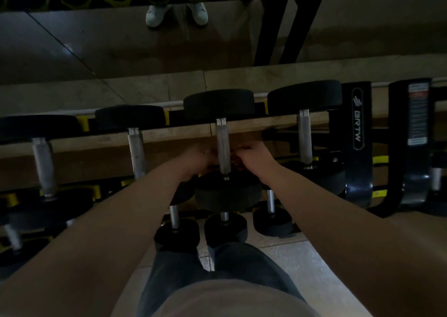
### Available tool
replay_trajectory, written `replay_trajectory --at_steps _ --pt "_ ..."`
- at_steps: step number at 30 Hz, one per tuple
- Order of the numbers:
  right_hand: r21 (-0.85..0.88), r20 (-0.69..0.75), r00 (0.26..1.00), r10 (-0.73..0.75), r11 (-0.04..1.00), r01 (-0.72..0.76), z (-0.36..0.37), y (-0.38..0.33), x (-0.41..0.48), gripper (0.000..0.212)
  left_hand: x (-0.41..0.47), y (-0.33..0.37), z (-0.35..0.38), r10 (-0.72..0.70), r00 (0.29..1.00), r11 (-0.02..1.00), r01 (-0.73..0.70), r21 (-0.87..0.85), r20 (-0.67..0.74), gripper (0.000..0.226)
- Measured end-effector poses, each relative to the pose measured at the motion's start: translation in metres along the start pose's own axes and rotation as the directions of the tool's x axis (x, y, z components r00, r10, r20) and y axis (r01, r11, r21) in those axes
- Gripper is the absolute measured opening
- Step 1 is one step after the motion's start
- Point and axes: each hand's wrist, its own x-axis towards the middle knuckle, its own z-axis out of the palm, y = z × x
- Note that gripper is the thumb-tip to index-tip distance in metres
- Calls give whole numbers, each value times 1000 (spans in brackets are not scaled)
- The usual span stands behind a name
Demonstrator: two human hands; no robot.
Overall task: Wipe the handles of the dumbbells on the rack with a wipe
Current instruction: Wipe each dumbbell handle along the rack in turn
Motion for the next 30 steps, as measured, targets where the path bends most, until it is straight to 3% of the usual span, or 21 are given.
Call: replay_trajectory --at_steps 2,4,6,7,9,11,12,14,16,17,20,23,25,26,28,30 --pt "49 -15 1000 19 999 -18 -2 -1 1 18 8 13 -5 -8 998 938 -13 -346 -57 18" --pt "112 -22 999 39 993 -37 -4 -2 2 17 9 19 -3 14 995 893 -56 -448 -95 21" --pt "162 -26 998 64 985 -59 -4 -1 1 17 1 12 4 34 994 954 -63 -294 -103 22" --pt "173 -26 997 71 983 -66 -4 0 1 17 -2 5 6 56 996 992 -63 -114 -62 19" --pt "149 -30 997 70 987 -65 -3 3 1 18 -8 -9 9 96 988 950 -126 285 118 23" --pt "93 -25 998 50 995 -47 -2 4 0 18 -6 -10 7 67 980 898 -140 417 185 29" --pt "71 -18 999 38 997 -37 -2 5 0 18 -7 -4 7 58 986 924 -112 365 158 25" --pt "63 -3 1000 24 998 -23 -3 3 -2 19 -7 8 3 34 998 998 -36 49 46 15" --pt "99 8 1000 19 995 -20 -6 0 -4 19 -2 17 -3 -9 998 964 -7 -265 -59 16" --pt "114 11 1000 18 993 -19 -8 -1 -4 19 -1 18 -5 -28 996 941 -3 -340 -86 17" --pt "108 9 1000 18 994 -18 -11 1 -5 19 -6 13 -6 -75 997 956 65 -286 -25 15" --pt "87 3 1000 28 996 -28 -10 6 -4 19 -28 9 0 -171 981 984 166 65 95 4" --pt "57 5 1000 16 998 -17 -8 8 -5 19 -32 9 1 -179 981 973 167 160 68 7" --pt "45 7 1000 5 999 -5 -8 8 -5 18 -33 12 2 -158 987 981 154 116 28 9" --pt "40 11 1000 -11 999 11 -7 6 -7 17 -31 17 1 -149 984 975 130 -180 -100 10" --pt "35 -6 998 -56 998 56 -7 3 -8 18 -26 23 -1 -147 967 885 36 -464 -206 18"
